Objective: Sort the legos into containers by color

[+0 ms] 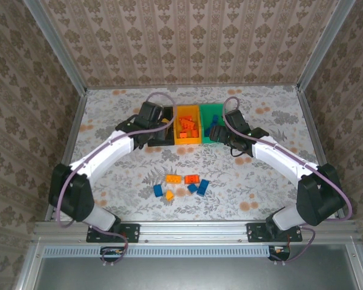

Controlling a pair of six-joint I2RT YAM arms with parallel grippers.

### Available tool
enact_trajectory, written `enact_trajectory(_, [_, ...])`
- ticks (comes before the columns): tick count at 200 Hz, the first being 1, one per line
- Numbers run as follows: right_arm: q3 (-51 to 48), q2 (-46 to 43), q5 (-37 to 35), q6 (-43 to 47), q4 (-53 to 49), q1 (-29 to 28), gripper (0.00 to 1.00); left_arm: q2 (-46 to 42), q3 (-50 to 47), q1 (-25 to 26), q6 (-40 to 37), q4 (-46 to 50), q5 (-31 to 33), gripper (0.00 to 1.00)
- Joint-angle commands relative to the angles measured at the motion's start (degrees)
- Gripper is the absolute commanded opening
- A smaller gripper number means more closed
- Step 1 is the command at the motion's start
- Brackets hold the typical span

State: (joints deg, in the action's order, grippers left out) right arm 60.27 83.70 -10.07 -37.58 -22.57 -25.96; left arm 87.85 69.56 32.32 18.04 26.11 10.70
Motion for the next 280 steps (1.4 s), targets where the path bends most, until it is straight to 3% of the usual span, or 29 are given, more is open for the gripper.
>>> enact_trajectory(1, [-0.24,-1.47,0.40,-0.39,-0.07,0.33,0.88,4.89,3.81,-2.43,-3.57,-1.03,1.03,0.31])
enact_trajectory(61, [0.29,-2.21,0.73,-0.30,-0.64,0.33,0.88,17.70,14.45,-4.68,-5.27,1.47,0.30,0.34])
enact_trajectory(92, [0.46,-3.10,0.66,-0.39,-1.14,0.38,0.88,17.61,15.77,-3.52,-5.43,1.67,1.04,0.61])
enact_trajectory(107, [0.71,-3.38,0.66,-0.43,-1.40,0.38,0.88,16.22,15.82,-2.91,-5.31,2.06,0.79,0.68])
enact_trajectory(134, [0.99,-3.54,1.11,-0.48,-1.82,0.38,0.88,9.65,11.81,-0.81,-3.95,1.23,0.14,0.80])
enact_trajectory(161, [0.82,-5.30,1.80,-0.15,-1.76,0.38,0.88,0.30,3.12,1.12,0.56,0.00,-4.54,0.86])
enact_trajectory(177, [0.73,-5.05,2.14,0.09,-1.98,0.37,0.88,-5.87,-2.62,2.21,3.57,0.44,-7.59,0.88])
enact_trajectory(219, [-0.77,-4.56,2.76,-0.12,-0.94,0.38,0.88,-21.91,-17.29,8.45,8.94,6.84,-7.22,0.90])
enact_trajectory(280, [-1.47,-2.69,3.49,-0.90,0.36,0.37,0.87,-33.64,-32.32,13.31,19.13,10.56,-10.62,0.89])
